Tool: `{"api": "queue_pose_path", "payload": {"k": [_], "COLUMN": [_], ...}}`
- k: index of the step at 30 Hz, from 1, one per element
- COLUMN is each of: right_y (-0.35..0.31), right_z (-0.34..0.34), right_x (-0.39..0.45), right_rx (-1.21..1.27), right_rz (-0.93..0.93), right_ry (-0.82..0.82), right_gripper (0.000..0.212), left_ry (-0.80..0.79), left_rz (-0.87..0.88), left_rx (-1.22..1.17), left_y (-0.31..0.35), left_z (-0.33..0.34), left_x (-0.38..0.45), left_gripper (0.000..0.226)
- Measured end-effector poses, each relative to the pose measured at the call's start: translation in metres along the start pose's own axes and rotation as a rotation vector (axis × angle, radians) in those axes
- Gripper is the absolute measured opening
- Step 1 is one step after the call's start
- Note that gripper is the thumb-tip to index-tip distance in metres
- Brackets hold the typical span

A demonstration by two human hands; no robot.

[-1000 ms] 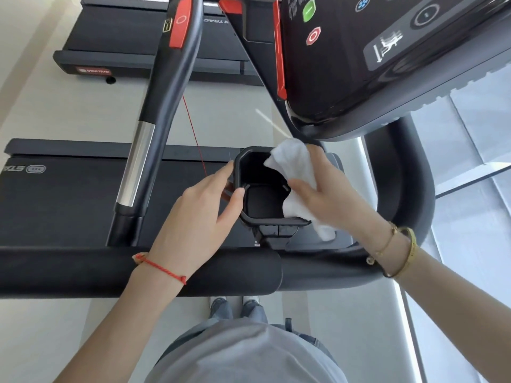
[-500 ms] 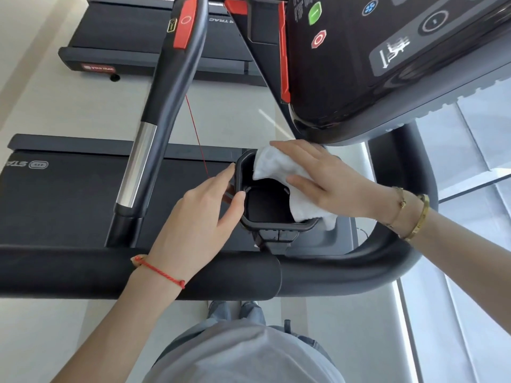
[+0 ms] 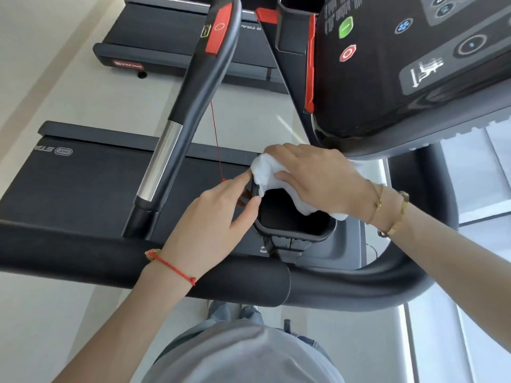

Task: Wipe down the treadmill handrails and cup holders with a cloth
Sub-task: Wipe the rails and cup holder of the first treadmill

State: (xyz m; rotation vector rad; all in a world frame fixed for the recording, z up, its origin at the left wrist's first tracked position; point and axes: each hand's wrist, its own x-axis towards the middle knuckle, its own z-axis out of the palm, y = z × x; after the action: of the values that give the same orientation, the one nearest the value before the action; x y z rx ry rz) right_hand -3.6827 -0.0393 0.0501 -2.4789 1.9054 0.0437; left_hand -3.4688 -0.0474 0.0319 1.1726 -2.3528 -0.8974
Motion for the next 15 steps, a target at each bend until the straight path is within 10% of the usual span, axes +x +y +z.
{"api": "queue_pose_path", "payload": {"k": [15], "right_y": [-0.002], "right_z": [0.0], "right_x": [-0.02], "right_rx": [0.061], "right_rz": [0.127], "right_ry": [0.015], "right_gripper": [0.048], "left_ry": [0.002], "left_rz": [0.031], "left_rx": [0.004], "left_y": [0.003], "left_z": [-0.002], "left_x": [-0.001], "left_gripper": [0.049]}}
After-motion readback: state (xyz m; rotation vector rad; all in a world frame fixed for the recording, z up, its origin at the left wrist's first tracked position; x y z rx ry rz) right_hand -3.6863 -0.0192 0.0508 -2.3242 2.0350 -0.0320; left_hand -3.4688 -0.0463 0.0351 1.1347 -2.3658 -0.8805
